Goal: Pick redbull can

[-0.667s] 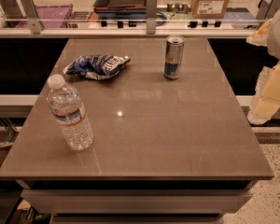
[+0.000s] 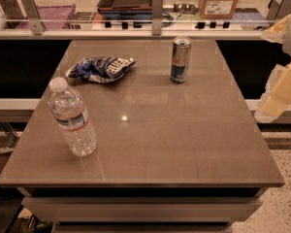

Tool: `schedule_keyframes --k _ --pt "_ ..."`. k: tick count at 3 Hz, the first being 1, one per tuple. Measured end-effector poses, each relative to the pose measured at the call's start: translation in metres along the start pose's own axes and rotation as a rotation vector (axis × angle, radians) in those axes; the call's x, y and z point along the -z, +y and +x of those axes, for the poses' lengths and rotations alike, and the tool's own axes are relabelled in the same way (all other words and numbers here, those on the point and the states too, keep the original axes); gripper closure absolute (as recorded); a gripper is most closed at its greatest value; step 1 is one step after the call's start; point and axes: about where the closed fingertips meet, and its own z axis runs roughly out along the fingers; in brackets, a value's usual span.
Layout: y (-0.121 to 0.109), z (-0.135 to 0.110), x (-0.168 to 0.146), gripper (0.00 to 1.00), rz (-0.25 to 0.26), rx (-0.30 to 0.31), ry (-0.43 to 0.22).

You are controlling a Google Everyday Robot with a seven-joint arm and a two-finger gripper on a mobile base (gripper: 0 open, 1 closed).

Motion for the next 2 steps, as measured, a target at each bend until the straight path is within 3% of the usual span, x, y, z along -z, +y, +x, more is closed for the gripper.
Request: schedule_keyframes --k 2 --pt "-0.035 0.007 -0.017 0.00 0.151 -0.163 -0.226"
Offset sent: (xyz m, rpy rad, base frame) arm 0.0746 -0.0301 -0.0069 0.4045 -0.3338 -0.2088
